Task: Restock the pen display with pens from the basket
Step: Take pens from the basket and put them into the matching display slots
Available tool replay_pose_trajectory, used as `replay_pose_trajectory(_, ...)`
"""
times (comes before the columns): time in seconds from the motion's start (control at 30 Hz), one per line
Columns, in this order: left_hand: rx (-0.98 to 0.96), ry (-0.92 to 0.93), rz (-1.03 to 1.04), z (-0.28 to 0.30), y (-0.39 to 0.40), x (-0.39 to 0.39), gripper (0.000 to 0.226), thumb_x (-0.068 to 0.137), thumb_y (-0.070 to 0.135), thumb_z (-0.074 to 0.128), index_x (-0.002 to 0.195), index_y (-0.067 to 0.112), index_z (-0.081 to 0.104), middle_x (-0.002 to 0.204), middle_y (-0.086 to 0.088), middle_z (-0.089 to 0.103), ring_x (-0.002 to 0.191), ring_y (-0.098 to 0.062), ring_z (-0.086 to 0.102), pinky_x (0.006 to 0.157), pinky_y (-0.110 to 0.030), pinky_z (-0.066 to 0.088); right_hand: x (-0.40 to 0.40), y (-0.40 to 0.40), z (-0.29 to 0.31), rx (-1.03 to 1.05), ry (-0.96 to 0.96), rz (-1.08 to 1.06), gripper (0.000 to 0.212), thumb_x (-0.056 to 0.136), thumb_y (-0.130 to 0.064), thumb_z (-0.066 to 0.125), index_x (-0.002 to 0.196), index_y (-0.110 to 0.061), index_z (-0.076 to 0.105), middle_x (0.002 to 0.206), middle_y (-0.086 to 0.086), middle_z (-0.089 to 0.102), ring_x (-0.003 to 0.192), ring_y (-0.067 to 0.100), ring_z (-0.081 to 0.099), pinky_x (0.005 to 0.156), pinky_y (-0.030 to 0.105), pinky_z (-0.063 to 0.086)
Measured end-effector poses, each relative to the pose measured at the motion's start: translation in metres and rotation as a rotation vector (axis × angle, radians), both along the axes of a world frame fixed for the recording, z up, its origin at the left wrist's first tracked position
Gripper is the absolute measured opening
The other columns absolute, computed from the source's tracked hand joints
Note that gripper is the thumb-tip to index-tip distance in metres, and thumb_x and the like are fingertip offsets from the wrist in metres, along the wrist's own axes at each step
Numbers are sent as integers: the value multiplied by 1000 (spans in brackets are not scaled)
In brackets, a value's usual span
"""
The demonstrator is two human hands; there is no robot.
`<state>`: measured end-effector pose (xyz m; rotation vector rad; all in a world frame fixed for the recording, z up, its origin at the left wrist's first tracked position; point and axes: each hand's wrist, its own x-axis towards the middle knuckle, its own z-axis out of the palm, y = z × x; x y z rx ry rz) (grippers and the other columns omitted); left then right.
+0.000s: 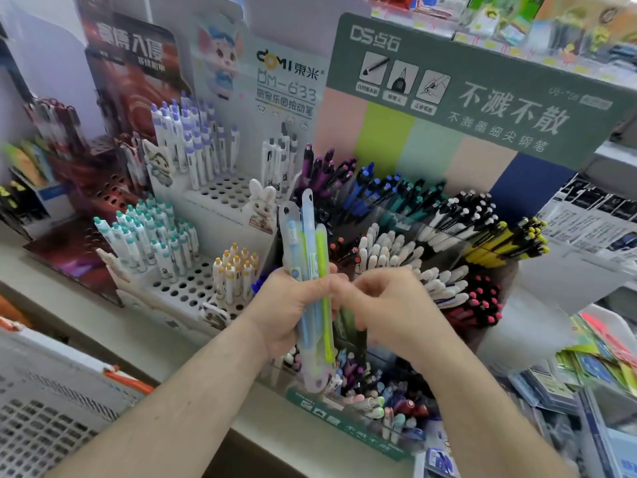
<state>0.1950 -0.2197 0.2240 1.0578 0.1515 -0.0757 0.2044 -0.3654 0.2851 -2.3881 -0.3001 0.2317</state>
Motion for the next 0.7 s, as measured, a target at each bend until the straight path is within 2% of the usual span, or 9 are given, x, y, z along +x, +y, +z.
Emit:
replay_pose_trajectory(0.1, -91, 17, 86, 3, 1, 2, 32, 70, 20, 68, 99, 9, 64, 79, -3, 73, 62, -13, 65, 57, -29, 55, -9, -4, -16, -145, 76, 81, 49, 68, -72, 70, 85, -27, 66, 75, -8, 67, 66, 5, 63, 60, 27, 53)
replay_pose_trajectory(0.17, -119, 7, 108, 6, 1, 3, 28, 74, 23, 65, 99, 10, 65, 81, -2, 74, 62, -13, 66, 57, -29, 56, -9, -4, -24, -96, 132, 100, 36, 76, -59, 76, 91, -28, 68, 78, -9, 72, 71, 4, 68, 70, 33, 59)
replay_pose_trajectory(0.23, -159, -2, 108, 8, 3, 4, 29, 75, 26, 63, 99, 10, 66, 84, -3, 75, 66, -15, 69, 59, -31, 58, -11, -3, -26, -8, 129, 113, 15, 87, -41, 73, 89, -26, 72, 76, -6, 74, 67, 5, 69, 74, 38, 60)
replay_pose_trajectory(0.3, -185, 4, 136, 8, 6, 6, 36, 75, 28, 63, 102, 5, 68, 91, -9, 74, 76, -21, 71, 66, -35, 61, -12, -4, -24, 28, 61, 95, 15, 94, -30, 64, 83, -24, 72, 72, -1, 72, 53, 5, 60, 63, 30, 54)
replay_pose_trajectory(0.37, -149, 35, 234, 8, 12, 10, 36, 80, 28, 65, 104, 1, 68, 94, -11, 73, 82, -25, 70, 70, -39, 61, -13, -10, -21, 47, 17, 59, 22, 97, -30, 58, 79, -25, 70, 67, 5, 67, 49, 14, 53, 54, 29, 45)
replay_pose_trajectory(0.43, -131, 51, 330, 6, 21, 15, 17, 89, 22, 63, 95, 6, 68, 81, -6, 74, 71, -19, 71, 61, -35, 60, -11, -19, -16, 61, 23, 43, 26, 99, -31, 55, 77, -27, 69, 56, 1, 54, 48, 15, 45, 53, 30, 39)
replay_pose_trajectory(0.5, -102, 55, 377, 5, 29, 19, 10, 93, 19, 61, 92, 14, 69, 80, -1, 75, 68, -16, 69, 54, -29, 56, -9, -28, -13, 85, 9, 24, 27, 101, -31, 53, 81, -35, 71, 52, -6, 47, 48, 12, 41, 52, 30, 36)
replay_pose_trajectory(0.6, 12, 58, 383, 2, 33, 20, 9, 92, 15, 63, 86, 19, 69, 87, 0, 71, 74, -16, 61, 55, -29, 50, -9, -32, -5, 342, -76, -106, 21, 99, -23, 59, 90, -38, 71, 54, -5, 56, 48, 10, 47, 50, 25, 40)
replay_pose_trajectory(0.7, 152, 47, 307, -4, 26, 16, 10, 87, 10, 69, 82, 18, 69, 79, -2, 67, 65, -15, 63, 55, -30, 49, -6, -31, 3, 667, -172, -318, 9, 93, -15, 68, 94, -21, 74, 71, 6, 70, 54, 9, 62, 54, 19, 52)
